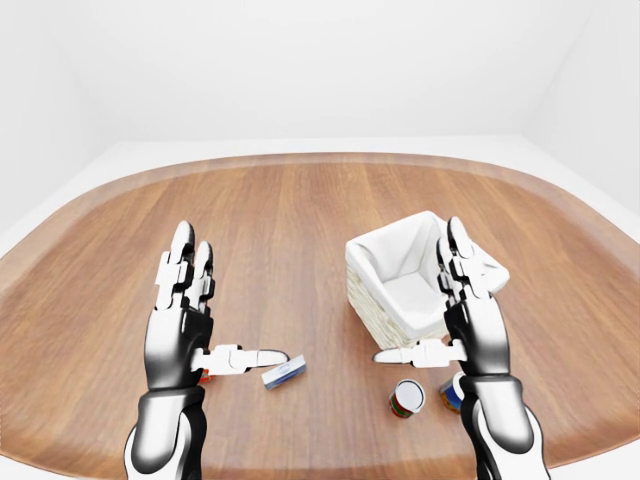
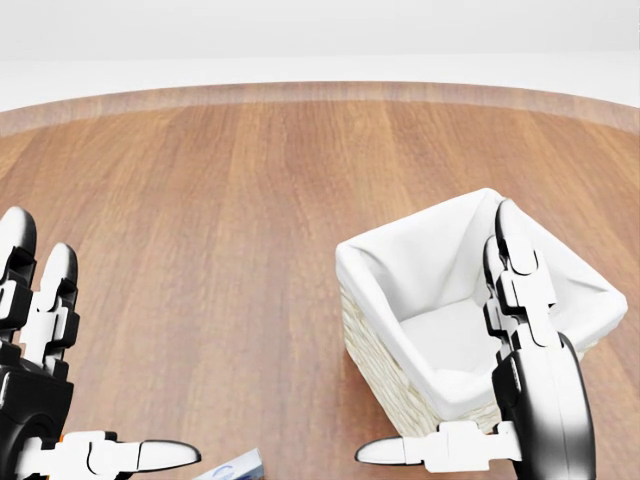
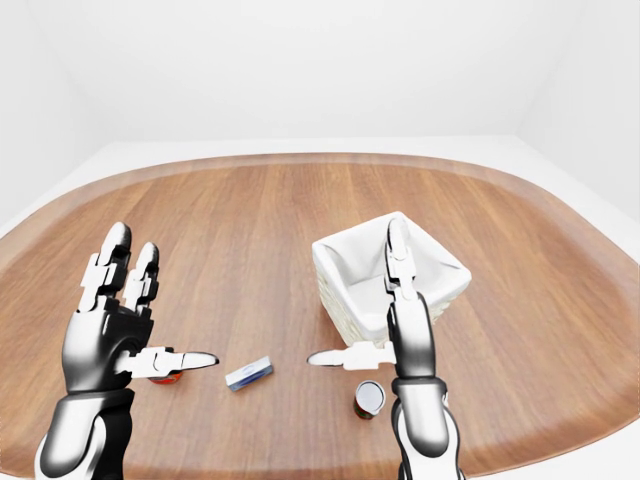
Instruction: Pick up the ketchup, and put it in the basket.
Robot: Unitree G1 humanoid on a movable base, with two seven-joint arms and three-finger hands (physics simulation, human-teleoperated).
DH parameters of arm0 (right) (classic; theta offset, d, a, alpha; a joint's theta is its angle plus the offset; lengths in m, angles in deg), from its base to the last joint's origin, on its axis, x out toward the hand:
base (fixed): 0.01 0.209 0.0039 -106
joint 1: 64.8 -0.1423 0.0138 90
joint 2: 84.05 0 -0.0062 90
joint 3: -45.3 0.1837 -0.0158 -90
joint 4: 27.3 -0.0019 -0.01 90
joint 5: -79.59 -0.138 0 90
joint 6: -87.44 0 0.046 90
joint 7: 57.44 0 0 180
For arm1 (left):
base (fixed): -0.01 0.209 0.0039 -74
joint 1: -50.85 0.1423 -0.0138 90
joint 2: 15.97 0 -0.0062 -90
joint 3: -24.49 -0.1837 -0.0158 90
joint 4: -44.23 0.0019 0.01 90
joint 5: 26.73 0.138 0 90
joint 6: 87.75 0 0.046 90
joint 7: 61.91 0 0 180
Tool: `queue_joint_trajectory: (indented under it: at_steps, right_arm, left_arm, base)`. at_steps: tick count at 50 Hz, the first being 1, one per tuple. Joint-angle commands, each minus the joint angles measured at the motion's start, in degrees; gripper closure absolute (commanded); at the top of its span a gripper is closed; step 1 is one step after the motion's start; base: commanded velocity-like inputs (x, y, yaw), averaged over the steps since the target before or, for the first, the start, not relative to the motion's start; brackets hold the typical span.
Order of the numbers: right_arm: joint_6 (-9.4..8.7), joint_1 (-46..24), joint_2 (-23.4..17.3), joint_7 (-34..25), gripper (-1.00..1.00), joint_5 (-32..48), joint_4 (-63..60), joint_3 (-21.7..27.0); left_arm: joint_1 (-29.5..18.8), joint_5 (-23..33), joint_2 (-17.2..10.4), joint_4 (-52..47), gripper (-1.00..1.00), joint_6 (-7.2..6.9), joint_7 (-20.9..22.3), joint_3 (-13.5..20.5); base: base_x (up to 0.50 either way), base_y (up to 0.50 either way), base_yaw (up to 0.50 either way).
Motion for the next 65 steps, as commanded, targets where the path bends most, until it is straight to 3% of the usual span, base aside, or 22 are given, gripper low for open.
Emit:
queue_joint_trajectory:
  at_steps: [1, 17, 22, 23, 26, 30, 52, 65]
  right_arm:
    - [0.0, -0.34, 0.41, 0.64, -1.0, -0.03, -0.05, 0.75]
    - [0.0, -0.63, 0.48, 0.98, -1.0, -0.61, 0.45, 1.05]
    - [0.0, -0.76, 0.52, 1.02, -1.0, -0.66, 0.87, 1.14]
    - [0.0, -0.65, 0.6, 1.21, -1.0, -0.34, 1.28, 0.43]
    - [0.0, -0.68, 0.45, 1.44, -1.0, -0.28, 1.55, 0.19]
    - [0.0, -0.84, 0.37, 1.53, -1.0, -0.38, 2.17, 0.32]
    - [0.0, -0.7, 0.27, 1.67, -1.0, -0.13, 2.23, -0.11]
    - [0.0, -0.76, 0.17, 1.81, -1.0, -0.15, 2.44, -0.24]
  left_arm:
    - [0.1, 0.89, -0.12, 0.31, -1.0, 0.0, -0.24, -0.3]
    - [0.97, 0.73, -0.06, -1.48, -1.0, 0.0, 0.2, -0.23]
    - [0.95, 0.42, -0.04, -2.66, -1.0, 0.0, 0.64, 1.16]
    - [-3.1, -7.44, -2.99, 1.6, -1.0, 0.0, 0.25, 18.89]
    - [-4.31, -7.43, -2.07, 2.08, -1.0, 0.0, 2.15, 22.85]
    - [-5.39, -7.7, -2.1, 2.63, -1.0, 0.0, 2.85, 25.67]
    - [-5.88, -7.7, -3.75, 6.39, -1.0, 0.0, 4.34, 32.17]
    - [-5.67, -6.5, -3.61, 8.5, -1.0, 0.0, 4.84, 32.21]
  base:
    - [0.5, 0.0, 0.0]
    - [0.03, 0.0, 0.0]
    - [0.0, 0.0, 0.0]
    - [0.0, 0.0, 0.0]
    - [0.0, 0.0, 0.0]
    - [0.0, 0.0, 0.0]
    - [0.0, 0.0, 0.0]
    - [0.0, 0.0, 0.0]
